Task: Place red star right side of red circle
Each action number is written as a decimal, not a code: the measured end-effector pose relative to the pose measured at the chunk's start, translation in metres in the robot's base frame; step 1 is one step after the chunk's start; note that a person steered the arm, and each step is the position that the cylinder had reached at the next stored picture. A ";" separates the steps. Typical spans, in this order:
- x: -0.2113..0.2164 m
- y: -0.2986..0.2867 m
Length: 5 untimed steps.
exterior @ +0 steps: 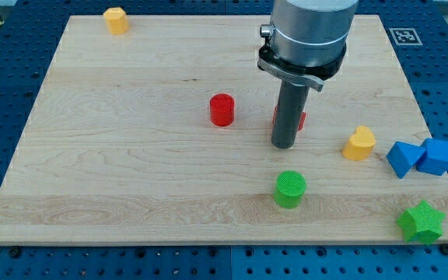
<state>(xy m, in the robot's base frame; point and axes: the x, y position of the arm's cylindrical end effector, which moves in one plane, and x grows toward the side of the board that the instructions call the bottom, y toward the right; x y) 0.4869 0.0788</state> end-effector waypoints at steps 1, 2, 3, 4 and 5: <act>0.000 0.000; -0.008 -0.002; -0.016 -0.002; -0.022 0.013; -0.016 0.045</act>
<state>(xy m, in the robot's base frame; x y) 0.4713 0.1233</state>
